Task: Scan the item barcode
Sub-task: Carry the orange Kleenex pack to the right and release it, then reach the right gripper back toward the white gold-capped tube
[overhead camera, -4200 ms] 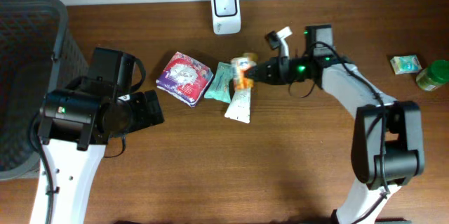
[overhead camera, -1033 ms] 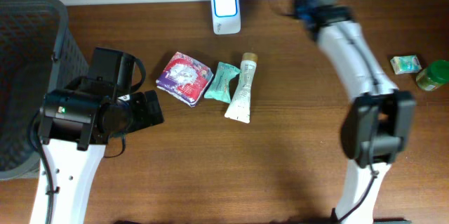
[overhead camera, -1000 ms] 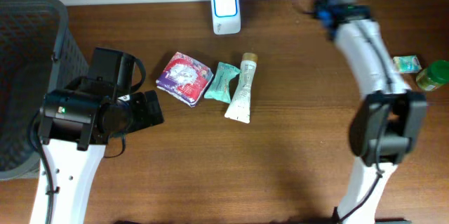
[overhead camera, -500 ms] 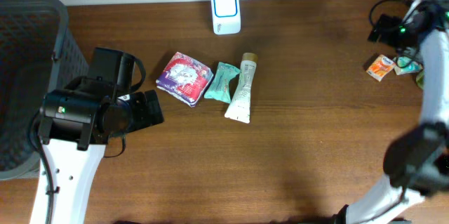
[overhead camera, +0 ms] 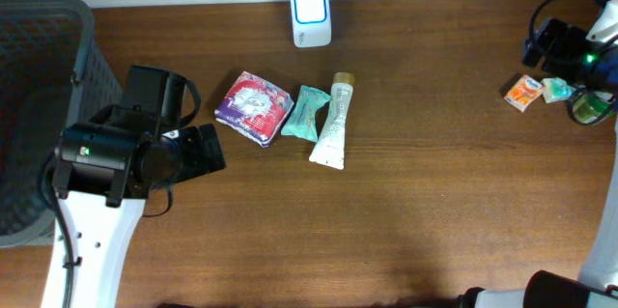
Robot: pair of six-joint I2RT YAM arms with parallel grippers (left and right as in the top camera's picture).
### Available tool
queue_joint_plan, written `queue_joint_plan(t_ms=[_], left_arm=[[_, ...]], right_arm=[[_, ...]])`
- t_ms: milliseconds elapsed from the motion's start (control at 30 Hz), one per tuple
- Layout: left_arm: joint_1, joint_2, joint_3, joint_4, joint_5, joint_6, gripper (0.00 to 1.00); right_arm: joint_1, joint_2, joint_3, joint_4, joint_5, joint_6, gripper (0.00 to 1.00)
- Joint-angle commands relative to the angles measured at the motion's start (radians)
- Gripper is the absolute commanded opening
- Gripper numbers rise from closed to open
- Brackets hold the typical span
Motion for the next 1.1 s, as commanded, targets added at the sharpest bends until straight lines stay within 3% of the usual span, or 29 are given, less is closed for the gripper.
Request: queue_joint_plan(t_ms=[0,333,633,767,900,1067], left_arm=[[-0.003,-0.004,0.003,0.002,-0.007,-0.009,0.99],[-0.003,-0.004,0.003,0.002,-0.008,-0.009,0.99],[-0.003,-0.004,0.003,0.002,-0.007,-0.009,0.99],[-0.003,-0.004,0.003,0.002,-0.007,-0.01,0.99],[-0.003,-0.004,0.003,0.002,-0.008,-0.009,0.99],[-0.003,-0.004,0.003,0.002,-0.007,-0.009,0.99]], right_arm=[[0.006,-0.019,-0.005,0.013,-0.016,-0.014,0.99],[0.006,-0.065,-0.005,0.011,-0.024,-0.013,0.99],[0.006,-0.138,-0.047,-0.303,-0.102,-0.067,0.99],[0.006,-0.301,-0.195,-0.256,-0.106,-0.067,0.99],[0.006,-0.453,-0.465,-0.133,-0.146,-0.063,0.99],[0.006,-0.436,-0.471,-0.095,-0.146,-0.063,0.99]])
